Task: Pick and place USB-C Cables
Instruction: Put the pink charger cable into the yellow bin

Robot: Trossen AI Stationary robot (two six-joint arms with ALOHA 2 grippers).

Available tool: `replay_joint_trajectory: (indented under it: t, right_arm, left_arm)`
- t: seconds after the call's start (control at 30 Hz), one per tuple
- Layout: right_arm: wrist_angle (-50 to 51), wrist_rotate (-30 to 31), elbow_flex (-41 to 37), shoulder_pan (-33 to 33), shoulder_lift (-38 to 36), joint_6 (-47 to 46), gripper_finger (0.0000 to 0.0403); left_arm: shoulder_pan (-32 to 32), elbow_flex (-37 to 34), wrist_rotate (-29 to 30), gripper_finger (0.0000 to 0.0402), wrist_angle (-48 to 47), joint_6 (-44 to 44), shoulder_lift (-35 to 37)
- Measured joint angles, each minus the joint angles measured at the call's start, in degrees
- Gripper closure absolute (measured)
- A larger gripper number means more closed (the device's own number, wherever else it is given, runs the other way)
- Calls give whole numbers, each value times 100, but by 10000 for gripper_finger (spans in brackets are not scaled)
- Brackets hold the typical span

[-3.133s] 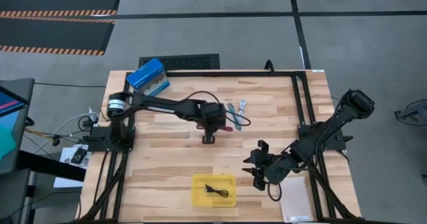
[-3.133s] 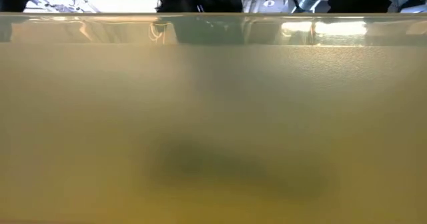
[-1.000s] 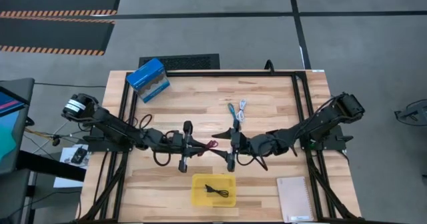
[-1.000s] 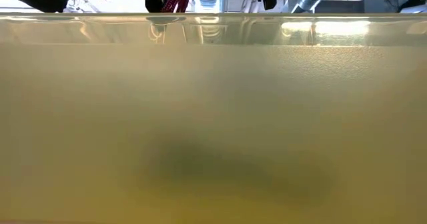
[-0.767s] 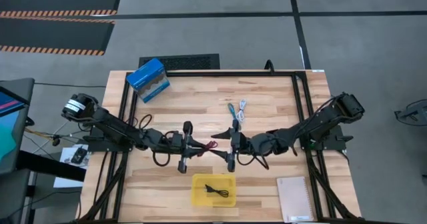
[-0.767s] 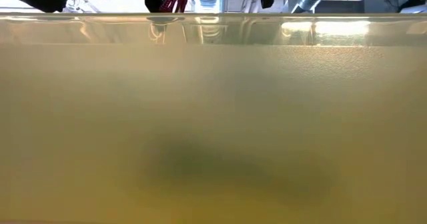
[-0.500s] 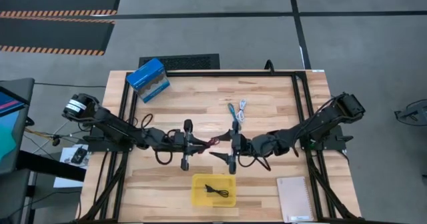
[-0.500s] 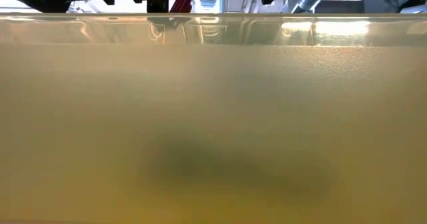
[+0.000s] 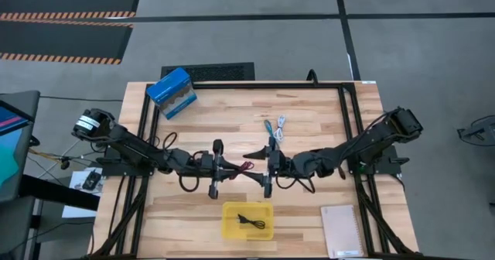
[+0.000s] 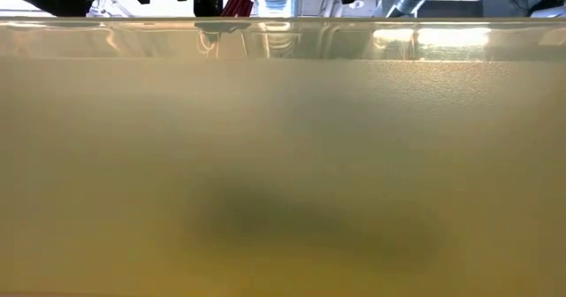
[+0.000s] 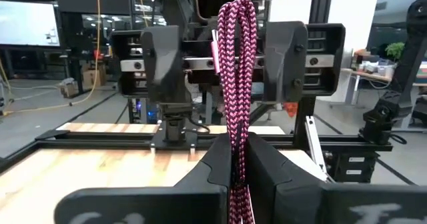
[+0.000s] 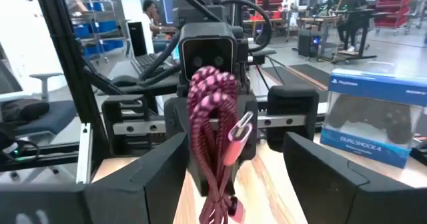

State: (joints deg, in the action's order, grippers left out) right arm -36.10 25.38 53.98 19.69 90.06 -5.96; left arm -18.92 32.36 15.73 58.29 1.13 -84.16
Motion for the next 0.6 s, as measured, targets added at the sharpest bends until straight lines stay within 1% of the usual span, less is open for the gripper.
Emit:
replay_joint_trajectory:
  t: [0.17, 0.23, 0.3, 0.4, 0.6]
  right_arm:
    - [-55, -296, -2, -104, 0, -10, 145]
    - [-32, -296, -2, -110, 0, -16, 158]
    - [-34, -294, -2, -110, 0, -17, 180]
    - [-23, -296, -2, -110, 0, -17, 229]
    - [59, -300, -2, -108, 0, -1, 355]
  left_arm:
    - [0, 0, -1, 396, 12, 4, 2]
    - [0, 0, -2, 396, 12, 4, 4]
    - [0, 0, -2, 397, 12, 7, 4]
    - [0, 0, 5, 396, 10, 18, 4]
    - [33, 0, 24, 396, 3, 42, 7]
